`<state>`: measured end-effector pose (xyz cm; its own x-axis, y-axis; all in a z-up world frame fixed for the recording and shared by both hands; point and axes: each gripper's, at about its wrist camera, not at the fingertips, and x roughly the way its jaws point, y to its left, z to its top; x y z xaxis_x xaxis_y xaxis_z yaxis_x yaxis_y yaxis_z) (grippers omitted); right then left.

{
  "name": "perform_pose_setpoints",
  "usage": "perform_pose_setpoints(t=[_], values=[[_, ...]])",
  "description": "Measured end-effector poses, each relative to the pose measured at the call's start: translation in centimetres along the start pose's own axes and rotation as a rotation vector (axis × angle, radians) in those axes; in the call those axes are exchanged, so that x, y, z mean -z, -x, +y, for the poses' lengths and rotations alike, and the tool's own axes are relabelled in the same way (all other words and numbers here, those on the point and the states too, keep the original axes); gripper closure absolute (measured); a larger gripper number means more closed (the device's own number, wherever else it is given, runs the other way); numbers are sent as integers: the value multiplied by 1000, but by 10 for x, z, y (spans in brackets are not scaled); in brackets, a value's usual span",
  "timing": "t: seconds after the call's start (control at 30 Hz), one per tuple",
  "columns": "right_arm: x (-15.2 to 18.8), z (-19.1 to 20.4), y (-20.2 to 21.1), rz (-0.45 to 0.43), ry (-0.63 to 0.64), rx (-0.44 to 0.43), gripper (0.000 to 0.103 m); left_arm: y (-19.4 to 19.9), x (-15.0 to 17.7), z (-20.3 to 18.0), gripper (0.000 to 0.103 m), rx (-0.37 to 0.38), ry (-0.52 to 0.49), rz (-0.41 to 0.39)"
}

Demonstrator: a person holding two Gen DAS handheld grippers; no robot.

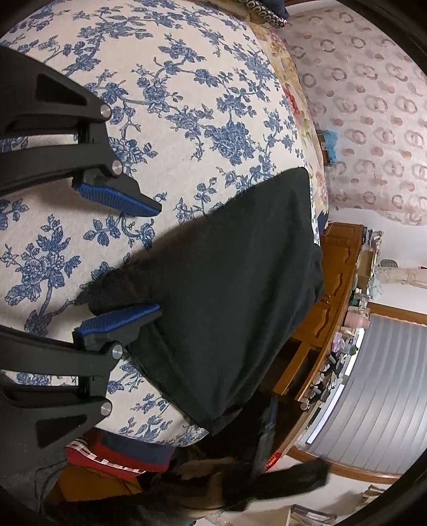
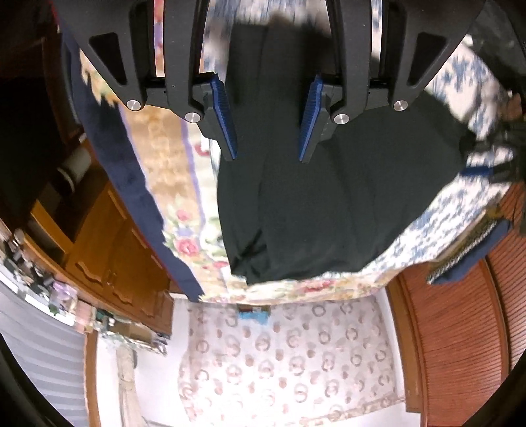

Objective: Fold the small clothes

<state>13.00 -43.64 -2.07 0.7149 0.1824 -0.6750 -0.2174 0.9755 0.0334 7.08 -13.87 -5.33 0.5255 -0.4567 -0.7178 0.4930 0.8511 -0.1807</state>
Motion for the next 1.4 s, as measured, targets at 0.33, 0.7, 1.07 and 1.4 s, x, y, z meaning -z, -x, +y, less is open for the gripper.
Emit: perform_pose_setpoints(t=[0.33,0.7,1.07,1.4], values=[[-79,-6,-98,107,9,-58,64,-7,2,2,49,-8,6,13],[-90,-21,-97,48,-36,72,103,-8,2,2,49,-11,2,13],[-82,-4,-70,30,61,91,74,-8,3,3,49,-13,0,14],[4,3,-8,46,53,40,52,-3,5,-3,53,5,-11,21]])
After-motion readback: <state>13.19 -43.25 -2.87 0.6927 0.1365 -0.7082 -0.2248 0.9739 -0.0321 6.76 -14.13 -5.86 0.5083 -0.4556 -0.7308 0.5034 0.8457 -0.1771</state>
